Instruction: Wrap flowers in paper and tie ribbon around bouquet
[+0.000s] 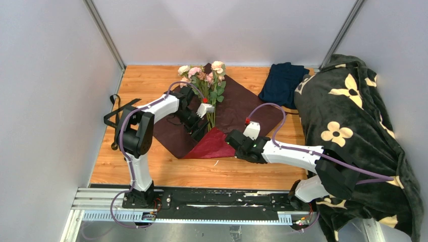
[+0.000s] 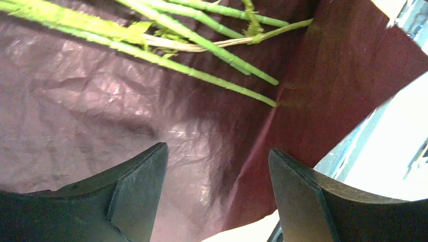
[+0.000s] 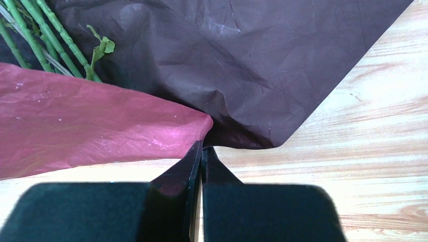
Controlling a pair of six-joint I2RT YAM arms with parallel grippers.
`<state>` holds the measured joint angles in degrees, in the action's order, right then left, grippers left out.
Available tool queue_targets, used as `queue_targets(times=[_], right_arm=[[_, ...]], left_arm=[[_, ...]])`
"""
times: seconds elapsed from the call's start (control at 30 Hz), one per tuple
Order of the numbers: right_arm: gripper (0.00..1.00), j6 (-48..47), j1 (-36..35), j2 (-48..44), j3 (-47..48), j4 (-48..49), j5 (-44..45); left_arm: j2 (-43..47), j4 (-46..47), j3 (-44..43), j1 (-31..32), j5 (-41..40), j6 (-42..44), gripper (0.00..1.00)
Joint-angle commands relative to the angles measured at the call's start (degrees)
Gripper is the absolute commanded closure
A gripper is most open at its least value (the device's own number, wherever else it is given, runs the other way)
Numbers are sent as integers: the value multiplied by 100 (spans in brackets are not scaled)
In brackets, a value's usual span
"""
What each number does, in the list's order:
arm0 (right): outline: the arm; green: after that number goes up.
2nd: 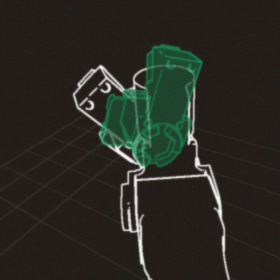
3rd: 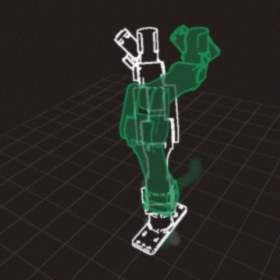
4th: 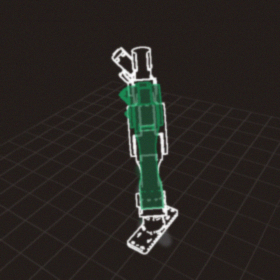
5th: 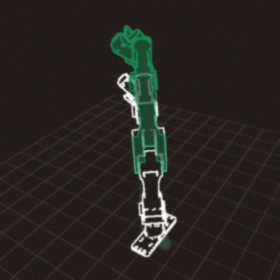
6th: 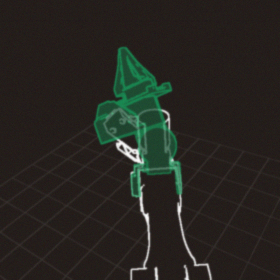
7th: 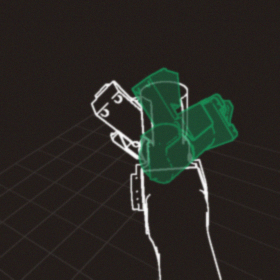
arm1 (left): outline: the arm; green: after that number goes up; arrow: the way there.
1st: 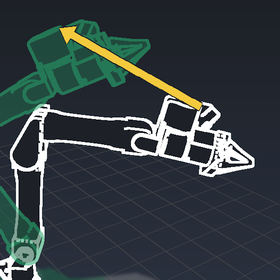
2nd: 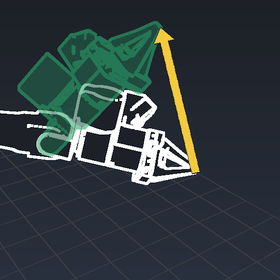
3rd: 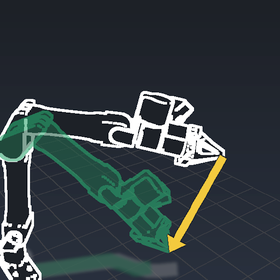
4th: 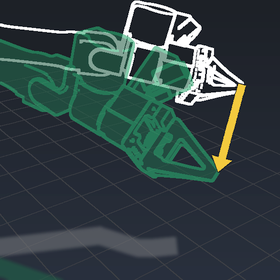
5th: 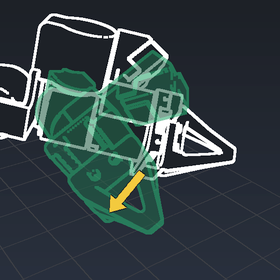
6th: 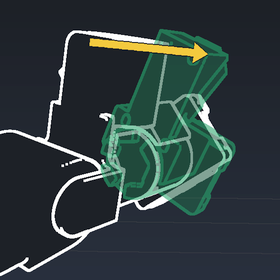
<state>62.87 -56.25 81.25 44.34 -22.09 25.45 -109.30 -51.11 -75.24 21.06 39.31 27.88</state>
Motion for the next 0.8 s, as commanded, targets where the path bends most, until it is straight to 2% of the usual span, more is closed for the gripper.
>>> queue_targets(times=[0.0,0.1,0.17,0.27,0.33,0.43,0.57,0.77], right_arm=[[100,88,-114,-145,12,-123,278],[100,91,-123,-123,28,-102,243],[100,34,-123,-106,55,-118,241],[100,-37,-123,-101,64,-97,232],[100,-56,-122,-105,66,-85,249],[100,-62,-115,-133,35,-56,278],[100,-100,-114,-138,31,-23,273],[100,-146,-114,-158,22,-13,276]], left_arm=[[103,-32,-78,30,577,146,22],[190,-31,-304,-93,271,54,25],[349,20,-561,-589,482,-138,25],[794,17,-709,-961,810,-281,24],[1353,30,-352,-840,926,4,18],[1948,29,225,-457,1050,359,2],[2034,33,553,-49,724,731,0],[1398,611,548,223,-62,415,0]])
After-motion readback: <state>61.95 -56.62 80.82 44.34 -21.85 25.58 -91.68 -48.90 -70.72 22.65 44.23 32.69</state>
